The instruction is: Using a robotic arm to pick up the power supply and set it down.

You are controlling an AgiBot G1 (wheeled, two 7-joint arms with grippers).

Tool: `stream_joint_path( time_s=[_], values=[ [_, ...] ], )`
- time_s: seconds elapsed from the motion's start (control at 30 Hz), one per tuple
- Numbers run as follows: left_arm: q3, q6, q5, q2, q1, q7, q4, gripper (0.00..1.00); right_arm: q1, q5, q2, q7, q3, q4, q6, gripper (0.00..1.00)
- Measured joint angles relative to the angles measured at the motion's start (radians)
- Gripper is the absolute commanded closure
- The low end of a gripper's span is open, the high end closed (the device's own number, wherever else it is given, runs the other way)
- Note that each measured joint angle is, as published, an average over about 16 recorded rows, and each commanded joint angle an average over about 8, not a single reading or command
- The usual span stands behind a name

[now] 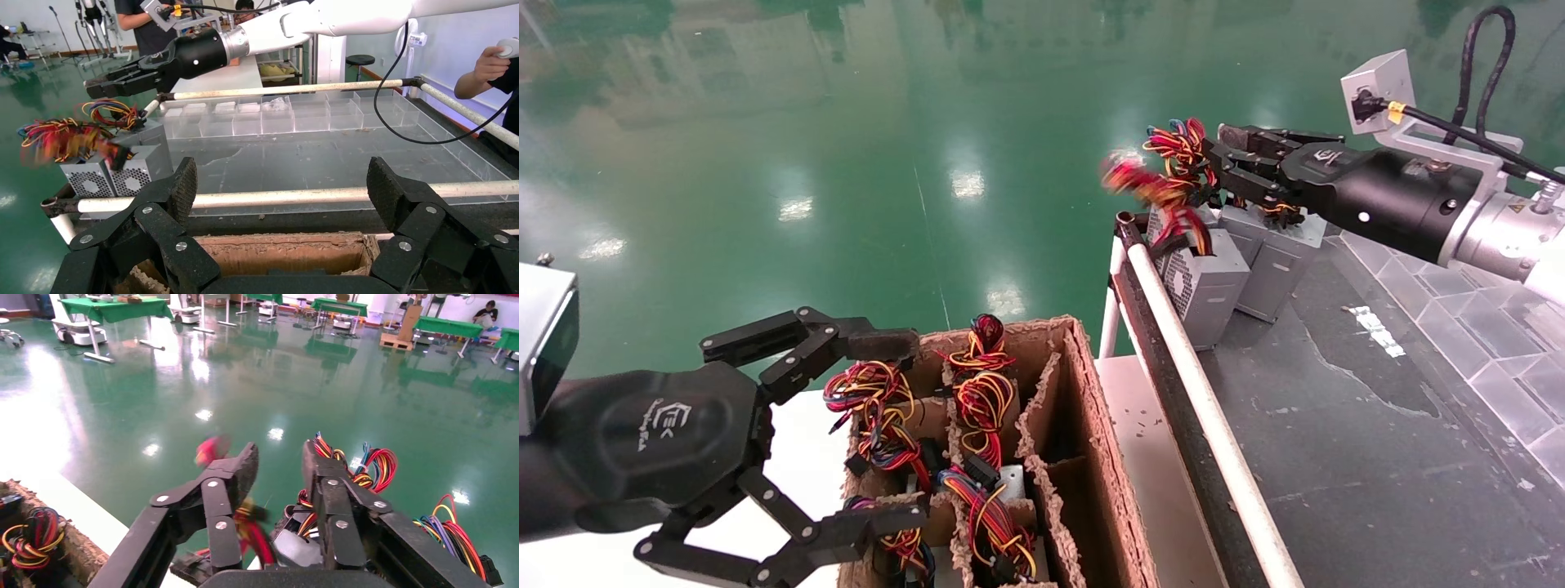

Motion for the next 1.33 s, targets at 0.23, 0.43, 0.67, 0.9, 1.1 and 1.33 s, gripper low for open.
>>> stream_joint_path(
  time_s=[0.23,0.43,0.67,0.9,1.1,1.33],
  values=[
    [0.0,0.0,0.0,0.0,0.0,0.0,0.0,0.0,0.003,0.014,0.015,0.002,0.01,0.001,-0.027,0.0],
    [0.0,0.0,0.0,0.0,0.0,0.0,0.0,0.0,-0.007,0.035,0.036,0.013,0.028,0.032,-0.049,0.0],
    [0.0,0.0,0.0,0.0,0.0,0.0,0.0,0.0,-0.054,0.057,0.074,0.045,0.057,0.13,-0.076,0.0],
    [0.0,0.0,0.0,0.0,0.0,0.0,0.001,0.0,-0.131,0.073,0.121,0.1,0.088,0.275,-0.103,0.0],
    [0.0,0.0,0.0,0.0,0.0,0.0,0.001,0.0,-0.198,0.086,0.162,0.148,0.114,0.402,-0.126,0.0],
    [0.0,0.0,0.0,0.0,0.0,0.0,0.001,0.0,-0.237,0.093,0.185,0.177,0.129,0.476,-0.139,0.0]
  ],
)
